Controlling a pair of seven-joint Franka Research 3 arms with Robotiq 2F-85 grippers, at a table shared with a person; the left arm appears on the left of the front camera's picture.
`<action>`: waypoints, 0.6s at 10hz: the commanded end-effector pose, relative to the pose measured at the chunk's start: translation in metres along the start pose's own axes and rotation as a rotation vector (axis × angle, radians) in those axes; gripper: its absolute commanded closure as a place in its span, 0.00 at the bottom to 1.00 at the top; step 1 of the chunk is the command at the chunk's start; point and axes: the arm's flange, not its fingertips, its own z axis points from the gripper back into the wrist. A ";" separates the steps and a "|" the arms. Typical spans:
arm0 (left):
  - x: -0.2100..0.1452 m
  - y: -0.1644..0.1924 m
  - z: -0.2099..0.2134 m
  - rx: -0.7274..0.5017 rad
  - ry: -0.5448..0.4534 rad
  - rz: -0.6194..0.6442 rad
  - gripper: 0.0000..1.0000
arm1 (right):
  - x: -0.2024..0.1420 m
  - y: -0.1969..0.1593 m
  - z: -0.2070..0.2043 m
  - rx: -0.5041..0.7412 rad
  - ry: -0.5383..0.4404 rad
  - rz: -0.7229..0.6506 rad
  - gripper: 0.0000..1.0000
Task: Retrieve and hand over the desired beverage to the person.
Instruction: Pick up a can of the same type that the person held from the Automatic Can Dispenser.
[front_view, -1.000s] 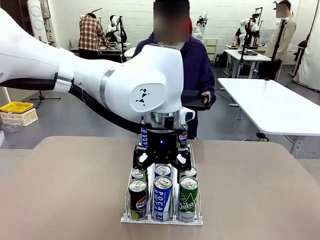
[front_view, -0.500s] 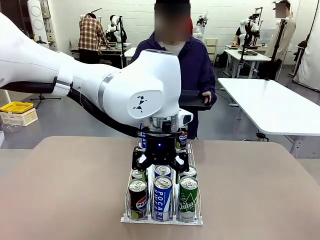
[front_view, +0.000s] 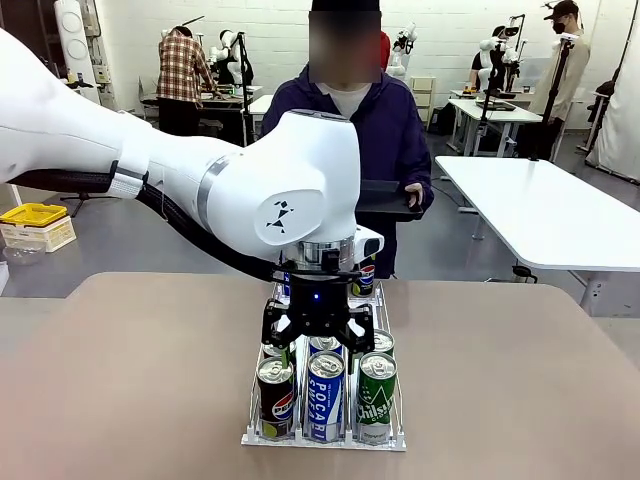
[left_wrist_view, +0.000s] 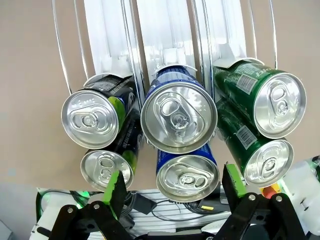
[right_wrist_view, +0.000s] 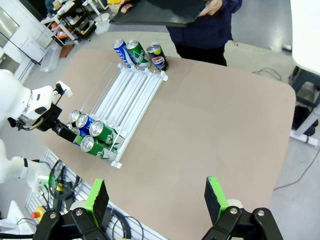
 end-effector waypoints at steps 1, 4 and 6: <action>-0.002 -0.003 -0.004 -0.022 0.014 -0.019 0.00 | 0.002 -0.002 -0.001 0.031 -0.011 0.007 0.00; 0.000 -0.002 -0.005 -0.035 0.047 0.000 0.00 | 0.002 -0.002 -0.001 0.031 -0.011 0.007 0.00; 0.000 -0.002 -0.006 -0.031 0.068 0.014 0.00 | 0.002 -0.002 -0.001 0.031 -0.011 0.007 0.00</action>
